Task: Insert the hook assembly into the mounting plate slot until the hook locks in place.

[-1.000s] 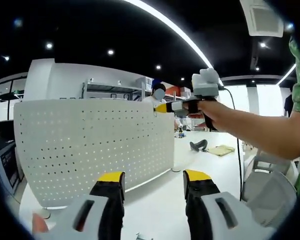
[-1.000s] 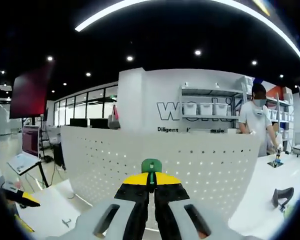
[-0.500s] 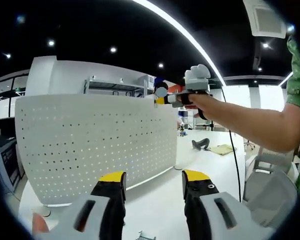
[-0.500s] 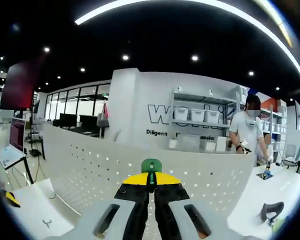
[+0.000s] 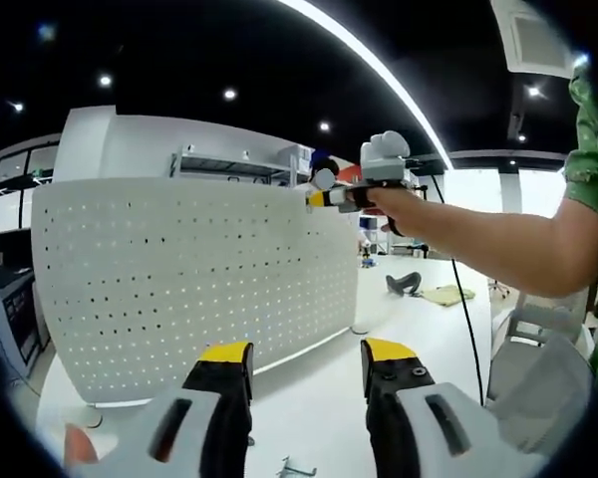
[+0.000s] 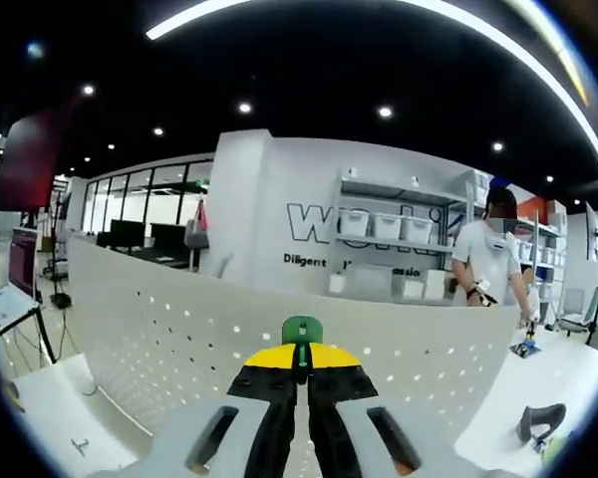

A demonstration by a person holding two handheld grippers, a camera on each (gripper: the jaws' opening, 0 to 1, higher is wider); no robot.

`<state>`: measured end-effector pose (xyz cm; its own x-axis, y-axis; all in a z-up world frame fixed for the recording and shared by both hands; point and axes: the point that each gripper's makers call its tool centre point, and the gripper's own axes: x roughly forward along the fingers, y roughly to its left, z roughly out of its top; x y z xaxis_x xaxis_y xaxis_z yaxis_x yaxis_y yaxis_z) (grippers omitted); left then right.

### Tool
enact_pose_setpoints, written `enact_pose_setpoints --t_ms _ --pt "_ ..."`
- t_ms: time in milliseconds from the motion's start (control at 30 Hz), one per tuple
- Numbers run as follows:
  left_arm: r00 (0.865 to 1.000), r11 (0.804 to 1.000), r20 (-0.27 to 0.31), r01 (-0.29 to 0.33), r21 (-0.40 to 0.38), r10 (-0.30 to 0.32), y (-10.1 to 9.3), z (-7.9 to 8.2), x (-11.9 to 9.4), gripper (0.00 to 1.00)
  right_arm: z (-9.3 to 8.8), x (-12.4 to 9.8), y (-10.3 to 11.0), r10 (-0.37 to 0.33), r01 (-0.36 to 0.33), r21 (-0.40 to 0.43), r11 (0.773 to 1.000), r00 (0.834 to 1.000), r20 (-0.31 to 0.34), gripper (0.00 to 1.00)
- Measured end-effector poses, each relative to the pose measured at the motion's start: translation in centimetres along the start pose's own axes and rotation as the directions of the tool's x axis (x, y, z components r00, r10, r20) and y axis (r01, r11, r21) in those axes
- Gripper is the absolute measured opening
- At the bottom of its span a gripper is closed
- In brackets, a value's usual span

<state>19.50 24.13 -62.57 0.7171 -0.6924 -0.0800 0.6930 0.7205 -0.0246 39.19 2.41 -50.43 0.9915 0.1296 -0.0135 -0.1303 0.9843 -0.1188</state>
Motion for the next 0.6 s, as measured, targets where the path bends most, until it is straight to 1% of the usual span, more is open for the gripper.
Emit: enact_pose_setpoints --t_ms 133,267,600 --pt "1.0 1.0 -0.004 -0.002 -0.001 0.002 0.1 -0.1 0.0 0.45 0.0 0.4 0.0 -0.015 0.015 0.01 1.0 1.0 0.014 0.01" --pt "1.0 1.0 -0.007 -0.005 -0.001 0.005 0.2 -0.1 0.0 0.45 -0.4 0.9 0.1 -0.018 0.017 0.013 1.0 1.0 0.011 0.01" --pt "1.0 1.0 -0.012 -0.01 -0.002 0.009 0.5 -0.3 -0.1 0.44 -0.9 1.4 -0.1 -0.032 0.031 0.026 0.999 0.999 0.03 0.01"
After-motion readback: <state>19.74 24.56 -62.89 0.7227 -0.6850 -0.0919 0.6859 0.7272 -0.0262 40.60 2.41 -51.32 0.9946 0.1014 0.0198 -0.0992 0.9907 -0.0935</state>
